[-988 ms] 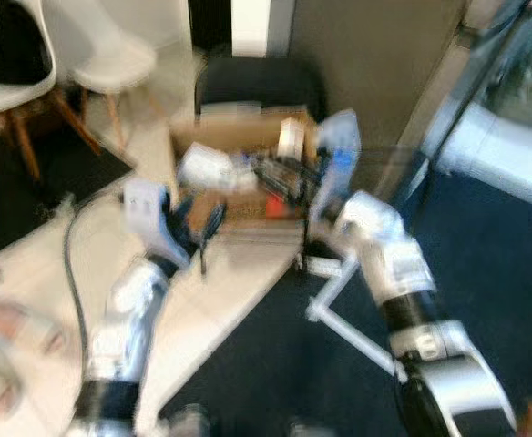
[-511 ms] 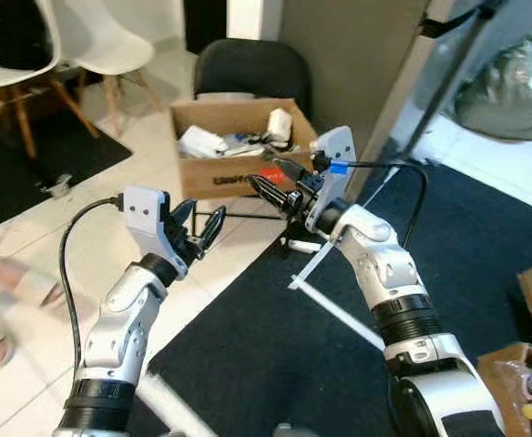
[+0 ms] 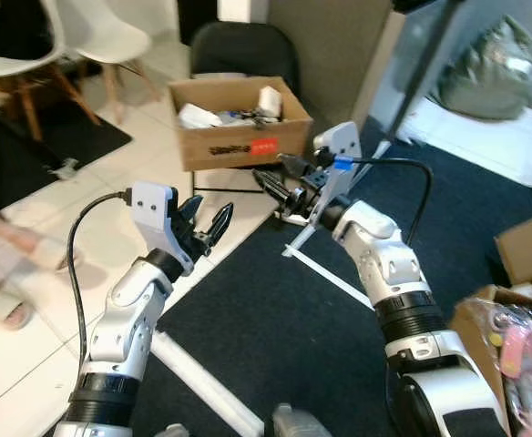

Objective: Picking trash to rubbish bin

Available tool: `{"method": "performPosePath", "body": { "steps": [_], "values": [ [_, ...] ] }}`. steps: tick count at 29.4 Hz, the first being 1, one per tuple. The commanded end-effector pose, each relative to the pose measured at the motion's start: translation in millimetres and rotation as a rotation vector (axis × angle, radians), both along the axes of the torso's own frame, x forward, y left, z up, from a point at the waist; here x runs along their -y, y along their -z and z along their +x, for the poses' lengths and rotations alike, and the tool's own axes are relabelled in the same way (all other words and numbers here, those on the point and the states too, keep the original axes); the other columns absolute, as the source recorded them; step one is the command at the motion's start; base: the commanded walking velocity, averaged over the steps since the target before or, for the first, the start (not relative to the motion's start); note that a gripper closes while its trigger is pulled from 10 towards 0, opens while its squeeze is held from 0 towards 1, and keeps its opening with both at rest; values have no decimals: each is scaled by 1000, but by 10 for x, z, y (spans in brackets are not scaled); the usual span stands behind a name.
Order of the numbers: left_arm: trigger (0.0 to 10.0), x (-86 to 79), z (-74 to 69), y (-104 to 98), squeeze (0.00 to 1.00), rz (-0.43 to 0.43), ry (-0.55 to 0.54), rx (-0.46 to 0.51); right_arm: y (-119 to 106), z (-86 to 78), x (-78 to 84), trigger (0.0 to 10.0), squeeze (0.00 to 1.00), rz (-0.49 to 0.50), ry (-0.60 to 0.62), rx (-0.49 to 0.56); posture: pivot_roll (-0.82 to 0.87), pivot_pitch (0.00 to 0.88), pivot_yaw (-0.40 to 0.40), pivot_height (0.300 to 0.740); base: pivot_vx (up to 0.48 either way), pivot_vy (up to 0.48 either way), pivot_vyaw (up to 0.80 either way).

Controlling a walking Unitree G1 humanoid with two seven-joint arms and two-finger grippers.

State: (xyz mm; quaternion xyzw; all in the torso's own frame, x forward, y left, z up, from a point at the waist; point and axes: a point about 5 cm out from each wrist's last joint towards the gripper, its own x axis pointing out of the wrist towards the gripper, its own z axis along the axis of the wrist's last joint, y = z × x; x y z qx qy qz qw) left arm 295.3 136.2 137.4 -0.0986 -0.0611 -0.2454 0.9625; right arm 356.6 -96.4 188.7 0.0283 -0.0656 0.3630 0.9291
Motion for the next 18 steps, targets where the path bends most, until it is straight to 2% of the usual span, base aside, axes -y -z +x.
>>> {"method": "performPosePath", "body": {
  "steps": [1,7,10,18],
  "values": [
    [10000,44,-3,32,0,9,20,-11,67,-3,85,10000,0,-3,25,-21,-76,0,-46,740,-412,0,0],
    [10000,44,-1,30,0,7,19,-11,69,3,102,10000,0,6,31,-25,-74,0,-46,740,-412,0,0],
    [10000,44,-12,10,0,-14,28,9,75,-18,107,10000,0,-26,10,-2,-74,0,-46,740,-91,0,696],
    [10000,43,-13,4,0,-21,36,12,66,-30,94,10000,0,-30,-7,14,-75,0,-43,740,0,0,781]
  ]
}}
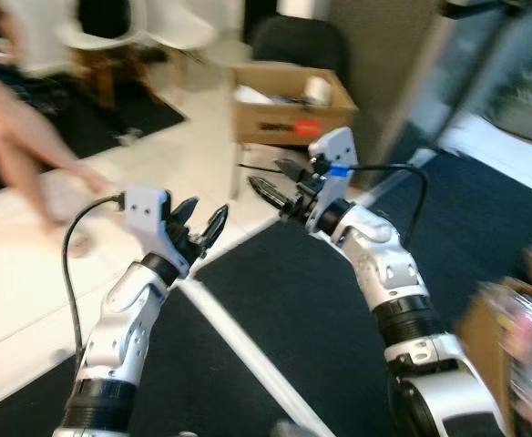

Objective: Picking trash to rubbish bin

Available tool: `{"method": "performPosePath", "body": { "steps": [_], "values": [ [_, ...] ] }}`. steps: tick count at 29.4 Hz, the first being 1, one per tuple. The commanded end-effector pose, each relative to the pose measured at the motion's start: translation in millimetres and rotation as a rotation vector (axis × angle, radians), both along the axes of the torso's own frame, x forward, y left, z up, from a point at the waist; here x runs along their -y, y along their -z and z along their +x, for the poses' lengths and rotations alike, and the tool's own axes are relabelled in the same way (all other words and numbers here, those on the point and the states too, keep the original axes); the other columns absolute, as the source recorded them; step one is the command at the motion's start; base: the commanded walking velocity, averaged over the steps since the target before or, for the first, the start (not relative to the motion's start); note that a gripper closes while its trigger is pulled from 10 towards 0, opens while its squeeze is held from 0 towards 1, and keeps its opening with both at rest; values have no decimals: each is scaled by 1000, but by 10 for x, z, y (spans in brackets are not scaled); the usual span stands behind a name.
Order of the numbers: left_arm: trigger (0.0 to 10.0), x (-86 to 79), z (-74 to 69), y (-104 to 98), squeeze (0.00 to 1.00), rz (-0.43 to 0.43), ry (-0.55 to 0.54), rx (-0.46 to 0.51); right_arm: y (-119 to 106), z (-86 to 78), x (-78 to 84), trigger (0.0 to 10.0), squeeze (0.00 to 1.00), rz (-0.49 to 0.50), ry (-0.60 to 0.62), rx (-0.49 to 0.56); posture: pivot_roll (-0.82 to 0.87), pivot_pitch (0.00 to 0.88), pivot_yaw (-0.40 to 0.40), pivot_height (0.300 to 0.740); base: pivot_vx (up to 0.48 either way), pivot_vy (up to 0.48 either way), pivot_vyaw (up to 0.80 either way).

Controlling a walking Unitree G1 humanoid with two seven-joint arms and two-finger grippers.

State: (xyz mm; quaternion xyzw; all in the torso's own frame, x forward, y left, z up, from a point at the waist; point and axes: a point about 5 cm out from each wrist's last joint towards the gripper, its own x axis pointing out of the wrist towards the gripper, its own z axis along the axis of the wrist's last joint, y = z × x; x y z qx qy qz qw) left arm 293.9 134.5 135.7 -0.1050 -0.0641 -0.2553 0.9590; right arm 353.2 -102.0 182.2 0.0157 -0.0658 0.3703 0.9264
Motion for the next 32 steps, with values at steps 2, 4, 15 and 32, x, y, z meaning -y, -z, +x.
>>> {"method": "performPosePath", "body": {
  "steps": [2,4,15,32],
  "values": [
    [10000,26,-2,-16,0,-8,19,12,-1,1,36,10000,0,-8,5,7,-75,0,-43,740,0,0,775],
    [10000,26,-3,-18,0,1,24,24,-2,-1,36,10000,0,-13,3,11,-75,0,-43,740,0,0,775],
    [10000,-33,29,-13,0,40,-57,49,-8,-1,46,10000,0,-29,8,26,-79,0,-44,740,0,0,774],
    [10000,-35,67,-31,0,49,-107,93,121,-120,340,10000,0,70,156,12,-101,0,-53,740,0,0,763]
  ]
}}
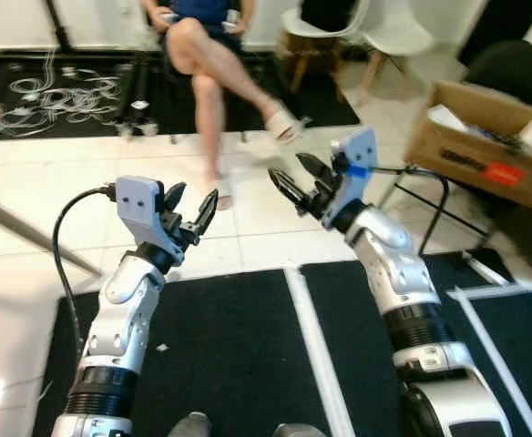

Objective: Picking trash to rubbish bin

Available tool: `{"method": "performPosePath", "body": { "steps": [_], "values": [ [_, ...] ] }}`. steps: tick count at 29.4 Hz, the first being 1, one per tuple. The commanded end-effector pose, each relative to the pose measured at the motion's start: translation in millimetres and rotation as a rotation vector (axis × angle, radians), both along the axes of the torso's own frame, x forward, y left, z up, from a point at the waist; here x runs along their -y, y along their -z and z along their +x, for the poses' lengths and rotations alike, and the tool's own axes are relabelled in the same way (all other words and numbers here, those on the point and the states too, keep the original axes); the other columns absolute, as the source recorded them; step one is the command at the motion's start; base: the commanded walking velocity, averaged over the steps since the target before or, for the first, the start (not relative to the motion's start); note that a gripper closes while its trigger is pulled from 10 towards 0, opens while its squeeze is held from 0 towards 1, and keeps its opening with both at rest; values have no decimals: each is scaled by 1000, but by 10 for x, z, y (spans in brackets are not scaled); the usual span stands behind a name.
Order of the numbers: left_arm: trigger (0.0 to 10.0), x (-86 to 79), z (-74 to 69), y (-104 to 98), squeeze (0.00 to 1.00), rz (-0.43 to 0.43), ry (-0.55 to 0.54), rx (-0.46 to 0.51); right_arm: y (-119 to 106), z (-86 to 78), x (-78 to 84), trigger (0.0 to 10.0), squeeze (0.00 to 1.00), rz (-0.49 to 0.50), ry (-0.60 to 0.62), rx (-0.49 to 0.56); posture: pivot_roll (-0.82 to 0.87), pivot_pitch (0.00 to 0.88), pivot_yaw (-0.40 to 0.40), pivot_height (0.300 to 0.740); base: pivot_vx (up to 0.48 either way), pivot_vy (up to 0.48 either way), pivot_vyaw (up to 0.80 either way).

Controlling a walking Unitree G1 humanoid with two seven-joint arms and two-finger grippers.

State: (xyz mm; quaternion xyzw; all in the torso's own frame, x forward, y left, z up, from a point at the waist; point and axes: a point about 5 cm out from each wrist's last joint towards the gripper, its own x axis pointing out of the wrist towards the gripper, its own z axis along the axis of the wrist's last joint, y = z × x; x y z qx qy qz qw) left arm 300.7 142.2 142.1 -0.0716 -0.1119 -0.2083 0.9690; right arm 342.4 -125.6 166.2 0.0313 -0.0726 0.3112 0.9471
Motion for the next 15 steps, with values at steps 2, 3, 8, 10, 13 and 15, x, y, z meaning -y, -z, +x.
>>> {"method": "performPosePath", "body": {
  "steps": [2,3,8,10,13,15],
  "values": [
    [10000,66,-5,33,0,6,6,-1,-30,-31,145,10000,0,30,54,24,-116,0,-64,740,0,0,725],
    [10000,66,-5,33,0,6,6,-1,-30,-31,145,10000,0,30,54,24,-116,0,-64,740,0,0,725],
    [10000,67,-6,57,0,17,15,0,43,-115,262,10000,0,52,110,18,-127,0,-49,740,0,0,702],
    [10000,72,-1,49,0,25,17,8,34,-109,269,10000,0,53,112,18,-127,0,-49,740,0,0,669],
    [10000,95,8,47,0,29,24,13,20,-101,243,10000,0,51,104,24,-128,0,-52,740,0,0,675],
    [10000,102,7,53,0,16,28,9,22,-104,222,10000,0,50,102,26,-128,0,-52,740,0,0,675]
  ]
}}
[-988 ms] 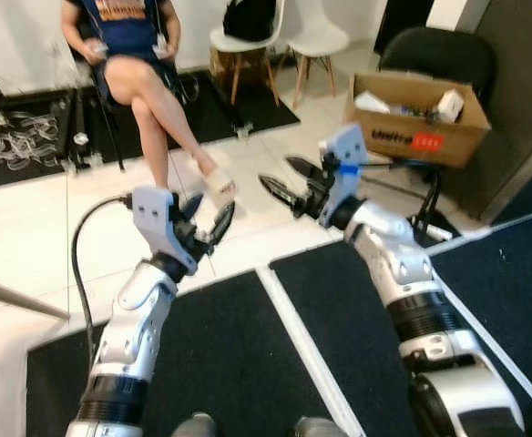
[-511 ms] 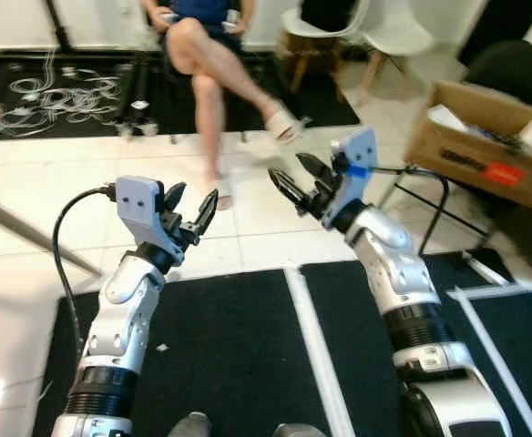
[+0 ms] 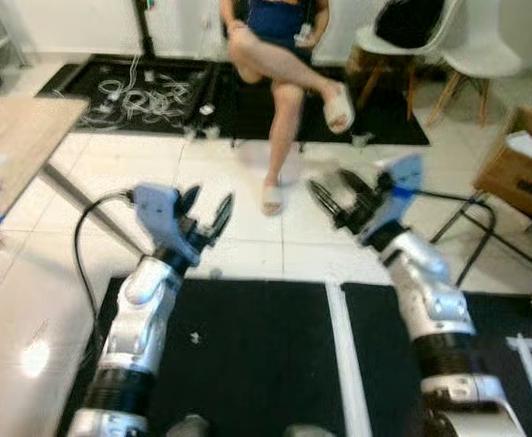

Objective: Picking trash to rubbish bin

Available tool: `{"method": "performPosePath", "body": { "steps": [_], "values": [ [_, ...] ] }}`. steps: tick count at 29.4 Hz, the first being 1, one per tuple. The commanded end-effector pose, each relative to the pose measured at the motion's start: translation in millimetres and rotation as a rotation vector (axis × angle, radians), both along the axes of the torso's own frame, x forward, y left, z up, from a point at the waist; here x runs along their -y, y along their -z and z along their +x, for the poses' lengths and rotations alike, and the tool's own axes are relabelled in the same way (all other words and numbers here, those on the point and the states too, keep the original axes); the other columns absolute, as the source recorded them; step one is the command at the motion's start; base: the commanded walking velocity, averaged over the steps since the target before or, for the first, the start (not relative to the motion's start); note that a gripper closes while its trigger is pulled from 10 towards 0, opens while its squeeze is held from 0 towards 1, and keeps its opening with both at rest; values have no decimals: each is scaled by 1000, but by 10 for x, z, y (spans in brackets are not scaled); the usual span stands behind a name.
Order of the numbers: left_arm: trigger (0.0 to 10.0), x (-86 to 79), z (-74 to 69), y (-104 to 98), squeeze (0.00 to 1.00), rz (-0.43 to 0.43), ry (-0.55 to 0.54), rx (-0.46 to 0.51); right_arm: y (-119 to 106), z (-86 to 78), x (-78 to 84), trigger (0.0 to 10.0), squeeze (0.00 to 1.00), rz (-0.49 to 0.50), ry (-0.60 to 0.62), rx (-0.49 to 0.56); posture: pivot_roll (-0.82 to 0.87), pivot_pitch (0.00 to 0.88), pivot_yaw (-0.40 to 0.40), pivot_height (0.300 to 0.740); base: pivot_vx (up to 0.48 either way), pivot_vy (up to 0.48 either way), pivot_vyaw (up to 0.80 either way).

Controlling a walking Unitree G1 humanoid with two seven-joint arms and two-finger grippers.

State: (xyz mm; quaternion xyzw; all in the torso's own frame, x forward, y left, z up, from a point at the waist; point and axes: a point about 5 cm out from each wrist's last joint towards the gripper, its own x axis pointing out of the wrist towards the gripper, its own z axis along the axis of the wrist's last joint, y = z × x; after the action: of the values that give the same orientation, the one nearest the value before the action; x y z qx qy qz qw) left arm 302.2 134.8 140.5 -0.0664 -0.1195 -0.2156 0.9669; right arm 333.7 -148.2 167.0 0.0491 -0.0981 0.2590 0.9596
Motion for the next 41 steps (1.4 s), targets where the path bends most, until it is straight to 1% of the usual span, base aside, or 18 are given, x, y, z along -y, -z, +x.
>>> {"method": "performPosePath", "body": {
  "steps": [1,4,6,13,18,28,33,41],
  "values": [
    [10000,29,-7,38,0,5,16,-10,31,-18,-8,10000,0,-6,-4,-6,-128,0,-52,740,0,0,675],
    [10000,76,-33,69,0,1,80,-25,38,-15,7,10000,0,-7,0,-3,-138,0,-52,740,0,0,675],
    [10000,87,-53,77,0,-4,94,-25,58,-21,9,10000,0,-9,-1,-5,-133,0,-56,740,0,0,669],
    [10000,92,-34,66,0,-16,77,-16,34,27,13,10000,0,-17,-11,2,-134,0,-64,740,0,0,672],
    [10000,106,-42,76,0,-9,103,-18,53,-6,-3,10000,0,-20,-22,4,-134,0,-49,740,0,0,673],
    [10000,22,-70,72,0,-12,100,-25,58,-27,-95,10000,0,-19,-49,14,-127,0,-13,740,0,0,671],
    [10000,5,-63,78,0,7,102,-32,55,-23,-138,10000,0,-25,-72,21,-123,0,-9,740,0,0,674],
    [10000,9,-64,83,0,8,102,-37,52,-21,-148,10000,0,-24,-79,18,-120,0,-9,740,0,0,675]
  ]
}}
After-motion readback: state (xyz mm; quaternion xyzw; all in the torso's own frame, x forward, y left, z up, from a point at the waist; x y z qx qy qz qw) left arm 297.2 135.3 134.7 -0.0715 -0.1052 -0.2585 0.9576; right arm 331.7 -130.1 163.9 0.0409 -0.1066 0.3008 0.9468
